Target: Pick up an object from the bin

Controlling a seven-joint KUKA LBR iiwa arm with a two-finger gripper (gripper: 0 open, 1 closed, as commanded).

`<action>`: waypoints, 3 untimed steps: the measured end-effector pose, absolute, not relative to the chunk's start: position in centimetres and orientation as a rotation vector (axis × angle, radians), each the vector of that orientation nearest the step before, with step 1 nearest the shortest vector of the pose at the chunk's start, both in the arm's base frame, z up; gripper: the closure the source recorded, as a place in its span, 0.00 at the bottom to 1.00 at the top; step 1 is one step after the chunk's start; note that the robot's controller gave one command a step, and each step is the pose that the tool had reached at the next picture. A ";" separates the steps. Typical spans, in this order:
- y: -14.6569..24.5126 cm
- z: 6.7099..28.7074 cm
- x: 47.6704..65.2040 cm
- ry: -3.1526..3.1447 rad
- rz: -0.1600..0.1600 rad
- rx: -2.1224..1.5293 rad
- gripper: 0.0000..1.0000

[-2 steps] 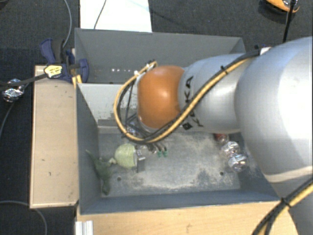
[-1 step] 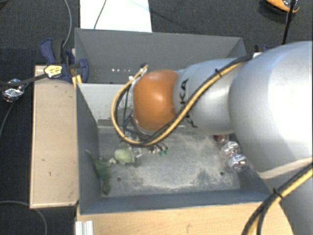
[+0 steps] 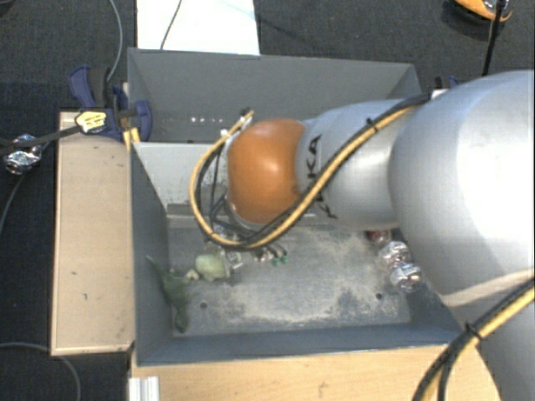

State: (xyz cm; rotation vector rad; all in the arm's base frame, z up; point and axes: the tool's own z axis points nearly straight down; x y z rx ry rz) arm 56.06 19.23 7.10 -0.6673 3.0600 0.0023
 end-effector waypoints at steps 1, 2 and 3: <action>19.2 7.1 56.1 3.061 0.002 -0.665 1.00; 18.7 7.2 57.7 3.035 0.004 -0.748 1.00; 18.7 7.2 57.7 3.036 0.005 -0.746 1.00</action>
Offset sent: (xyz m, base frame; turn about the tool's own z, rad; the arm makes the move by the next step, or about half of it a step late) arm 0.0155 -0.0058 0.0006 -0.0580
